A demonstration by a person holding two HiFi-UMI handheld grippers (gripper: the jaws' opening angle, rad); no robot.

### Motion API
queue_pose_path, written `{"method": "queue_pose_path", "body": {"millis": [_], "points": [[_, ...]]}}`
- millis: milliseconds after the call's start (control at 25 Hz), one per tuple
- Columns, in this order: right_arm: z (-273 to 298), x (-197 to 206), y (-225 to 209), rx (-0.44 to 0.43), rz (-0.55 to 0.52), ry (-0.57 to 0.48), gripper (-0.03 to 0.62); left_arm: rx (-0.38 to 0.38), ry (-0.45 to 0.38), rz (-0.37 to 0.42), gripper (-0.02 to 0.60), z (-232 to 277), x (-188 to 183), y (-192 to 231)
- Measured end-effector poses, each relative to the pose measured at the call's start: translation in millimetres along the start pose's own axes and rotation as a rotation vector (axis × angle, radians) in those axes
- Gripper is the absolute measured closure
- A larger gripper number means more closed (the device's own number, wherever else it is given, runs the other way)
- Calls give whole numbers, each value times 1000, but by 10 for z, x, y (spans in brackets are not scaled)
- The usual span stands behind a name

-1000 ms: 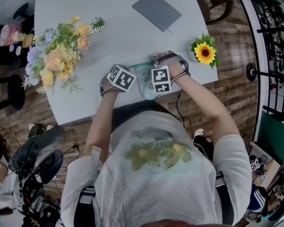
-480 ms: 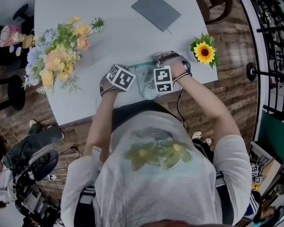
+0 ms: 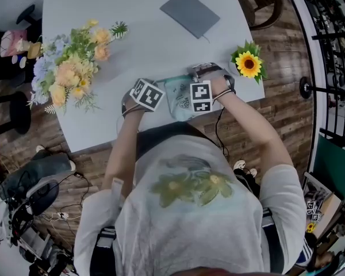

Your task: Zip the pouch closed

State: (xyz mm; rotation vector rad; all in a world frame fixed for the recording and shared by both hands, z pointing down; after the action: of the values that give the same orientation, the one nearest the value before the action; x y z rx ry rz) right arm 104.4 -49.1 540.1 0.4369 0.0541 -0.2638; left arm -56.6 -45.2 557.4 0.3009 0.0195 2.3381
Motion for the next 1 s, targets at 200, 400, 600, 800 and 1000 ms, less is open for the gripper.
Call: {"method": "queue_pose_path", "body": {"millis": [200,400,600,800,1000], "points": [[-6,37,8,-8,6,2,577,3,1,-1,557,2,1,-1],[9,130,16,-11,13,23,577,-1,-1,0,557,4,4,-1],[17,242,54,-20,43,34,576,-1,-3,-3,557,3,5,1],[9,267,81,-12,67,22,576,-1,-2,-7,557,-4,2,3],[10,269,86,-14,84,24,576,-4,0,-9,557,3,-4,0]]}}
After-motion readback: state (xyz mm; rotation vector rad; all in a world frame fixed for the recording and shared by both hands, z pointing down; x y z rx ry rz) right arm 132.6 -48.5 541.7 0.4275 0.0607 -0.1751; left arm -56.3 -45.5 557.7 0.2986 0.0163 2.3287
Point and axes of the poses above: the fingertips, and each gripper's own axes: z forward along the fingers, y to its left, x out of its underside, the point moved 9 cm from there along -z, backward along the fingers, and after that the axes turned 7 degrees about y, right-handed, at the moved point
